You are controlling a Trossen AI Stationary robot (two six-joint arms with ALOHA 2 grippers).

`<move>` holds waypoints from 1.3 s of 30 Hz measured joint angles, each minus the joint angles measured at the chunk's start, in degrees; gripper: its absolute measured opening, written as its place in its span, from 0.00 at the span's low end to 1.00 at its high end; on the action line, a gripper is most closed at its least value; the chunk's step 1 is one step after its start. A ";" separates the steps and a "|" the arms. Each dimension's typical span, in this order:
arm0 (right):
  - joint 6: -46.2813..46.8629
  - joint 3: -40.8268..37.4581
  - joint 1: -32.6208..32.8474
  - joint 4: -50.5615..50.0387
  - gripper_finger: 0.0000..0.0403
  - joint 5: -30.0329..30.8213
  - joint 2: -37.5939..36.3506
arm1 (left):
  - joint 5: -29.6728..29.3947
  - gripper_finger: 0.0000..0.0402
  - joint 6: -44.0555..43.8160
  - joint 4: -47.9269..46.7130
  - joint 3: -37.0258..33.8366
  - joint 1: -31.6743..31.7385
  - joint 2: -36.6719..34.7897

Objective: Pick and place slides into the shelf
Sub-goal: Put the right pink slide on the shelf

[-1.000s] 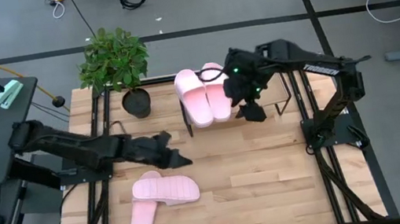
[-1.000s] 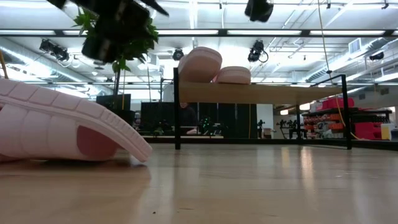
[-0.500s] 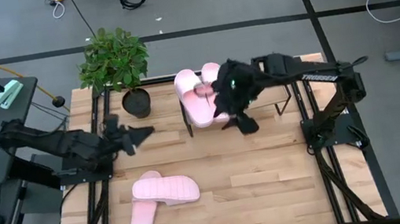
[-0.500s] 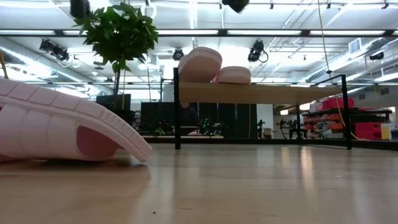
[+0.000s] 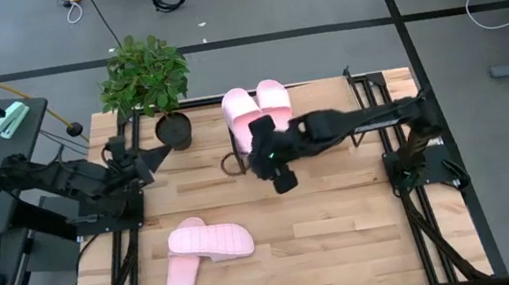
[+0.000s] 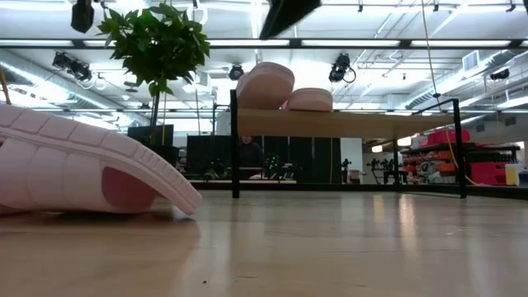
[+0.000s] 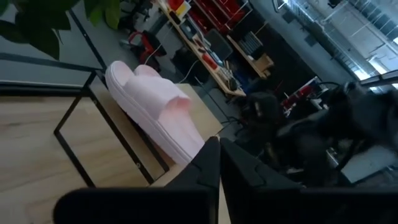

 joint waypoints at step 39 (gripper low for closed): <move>17.40 0.02 2.63 -1.70 0.48 18.66 8.80 | 0.75 0.05 5.61 -1.33 -0.04 -0.04 0.00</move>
